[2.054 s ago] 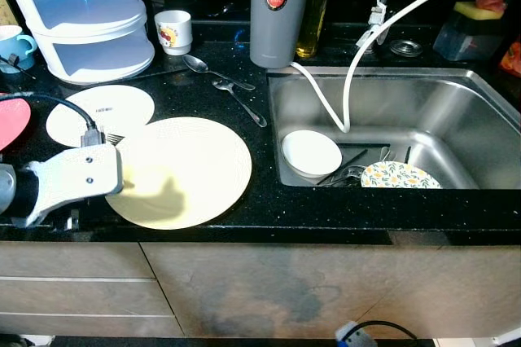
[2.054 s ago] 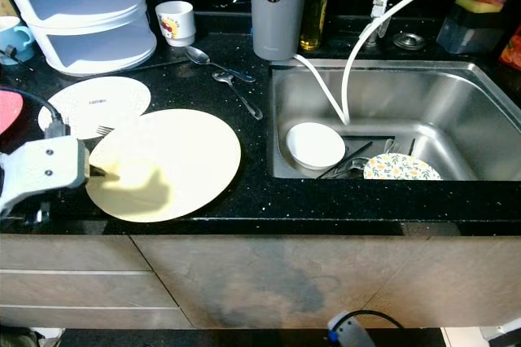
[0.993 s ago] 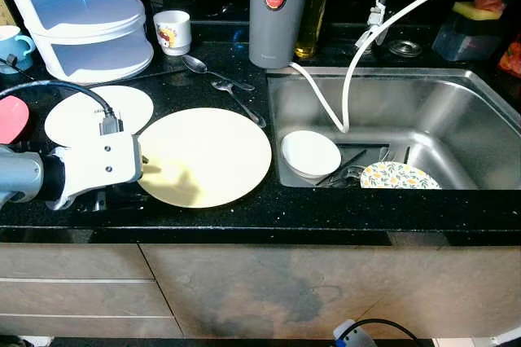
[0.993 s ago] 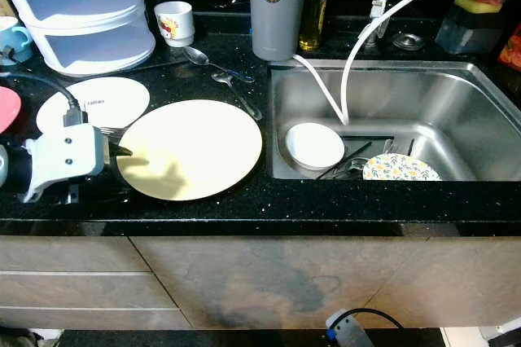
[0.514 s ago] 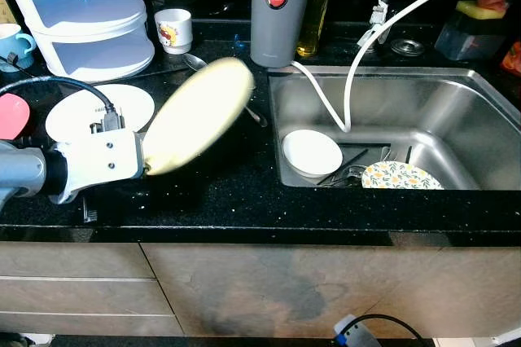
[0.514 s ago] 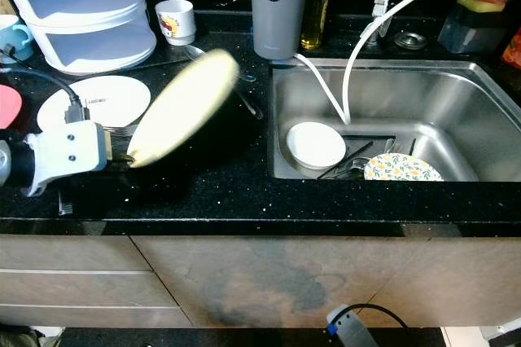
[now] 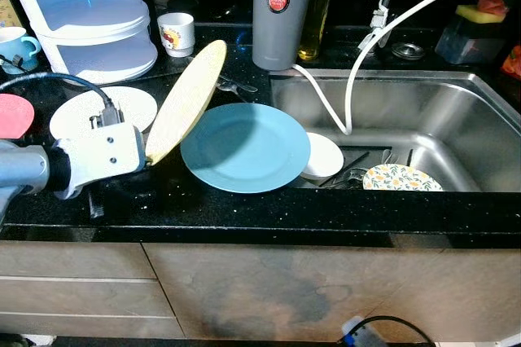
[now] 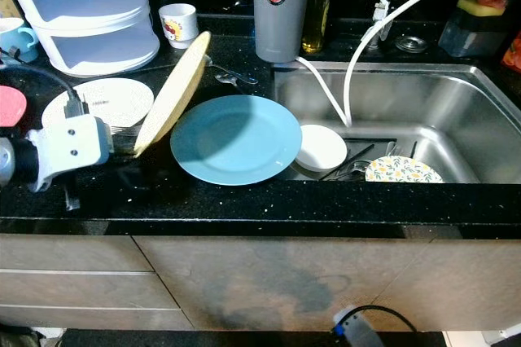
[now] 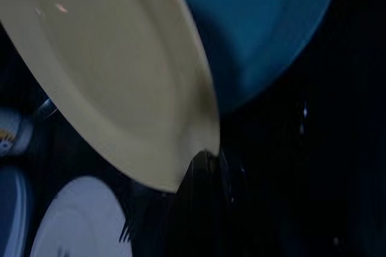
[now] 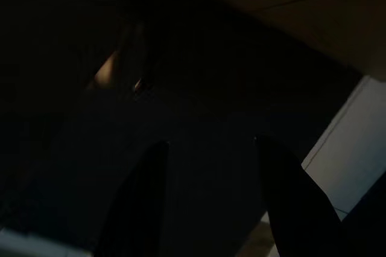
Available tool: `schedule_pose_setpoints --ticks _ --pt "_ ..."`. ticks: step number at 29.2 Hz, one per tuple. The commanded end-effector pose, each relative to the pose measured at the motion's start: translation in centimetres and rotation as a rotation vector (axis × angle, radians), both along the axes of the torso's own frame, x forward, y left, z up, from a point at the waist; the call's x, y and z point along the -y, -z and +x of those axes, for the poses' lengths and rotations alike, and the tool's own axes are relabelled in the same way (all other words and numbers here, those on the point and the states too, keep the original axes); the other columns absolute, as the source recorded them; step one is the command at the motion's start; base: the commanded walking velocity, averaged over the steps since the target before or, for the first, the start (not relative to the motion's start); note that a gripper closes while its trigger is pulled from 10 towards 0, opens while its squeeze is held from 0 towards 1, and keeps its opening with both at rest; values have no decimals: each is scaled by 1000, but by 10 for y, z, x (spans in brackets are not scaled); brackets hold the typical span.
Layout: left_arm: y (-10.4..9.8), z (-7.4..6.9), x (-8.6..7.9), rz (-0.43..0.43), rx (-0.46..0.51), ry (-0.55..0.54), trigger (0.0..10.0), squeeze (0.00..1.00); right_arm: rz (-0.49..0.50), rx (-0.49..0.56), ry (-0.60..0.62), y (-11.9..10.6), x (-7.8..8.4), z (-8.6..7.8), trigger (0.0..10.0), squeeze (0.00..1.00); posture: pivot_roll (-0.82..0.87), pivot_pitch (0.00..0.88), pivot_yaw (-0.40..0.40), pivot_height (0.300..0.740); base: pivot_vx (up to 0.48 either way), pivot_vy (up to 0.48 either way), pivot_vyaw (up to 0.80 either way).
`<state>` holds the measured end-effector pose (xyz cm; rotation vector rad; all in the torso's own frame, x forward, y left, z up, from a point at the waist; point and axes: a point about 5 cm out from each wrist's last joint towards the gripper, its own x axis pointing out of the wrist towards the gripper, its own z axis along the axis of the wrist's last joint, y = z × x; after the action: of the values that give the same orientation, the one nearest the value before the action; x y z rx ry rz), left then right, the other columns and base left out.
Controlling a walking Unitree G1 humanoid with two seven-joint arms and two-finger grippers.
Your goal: Kitchen organization
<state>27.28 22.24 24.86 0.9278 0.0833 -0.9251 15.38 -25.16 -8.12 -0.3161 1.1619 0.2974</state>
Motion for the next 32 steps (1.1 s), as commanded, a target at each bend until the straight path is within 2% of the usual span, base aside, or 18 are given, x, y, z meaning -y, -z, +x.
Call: schedule_pose_setpoints --ticks 1,5,7,11,14,15,16,17,20,21,27,32 --pt "-1 0 5 -53 6 18 0 0 24 38 27 -5 5 6 10000 0 53 0 -8 740 0 0 0" --pt "-5 2 10 -84 37 24 0 0 30 69 44 -12 15 14 10000 0 46 0 -8 740 0 0 0" --pt "-17 7 14 -119 105 21 0 0 58 89 61 -15 18 17 10000 0 41 0 -7 740 0 0 0" --pt "-47 12 23 -213 261 34 392 0 114 106 67 -16 9 22 10000 0 42 0 -9 740 0 0 0" --pt "-76 15 31 -305 407 31 1569 0 172 118 78 -14 -5 26 10000 0 47 0 -7 740 0 0 0" --pt "-76 15 31 -305 407 31 1569 0 172 118 78 -14 -5 26 10000 0 47 0 -7 740 0 0 0" --pt "-82 15 33 -322 434 34 2000 0 184 119 78 -13 -8 27 10000 0 50 0 -7 740 0 0 0" --pt "-86 16 35 -342 453 39 1765 0 196 118 77 -13 -11 28 10000 0 50 0 -7 740 0 0 0" --pt "-89 16 39 -370 469 47 1255 0 211 116 72 -12 -15 28 10000 0 51 0 -3 740 0 0 0" --pt "-90 17 41 -376 471 54 0 0 216 114 67 -11 -18 28 10000 0 51 0 -3 740 0 0 0" --pt "-82 20 50 -368 463 70 0 0 219 102 66 -7 -23 23 10000 0 49 0 2 740 0 0 0" --pt "-78 24 68 -434 440 131 0 0 193 88 96 -5 -20 19 10000 0 45 0 4 740 0 0 0"
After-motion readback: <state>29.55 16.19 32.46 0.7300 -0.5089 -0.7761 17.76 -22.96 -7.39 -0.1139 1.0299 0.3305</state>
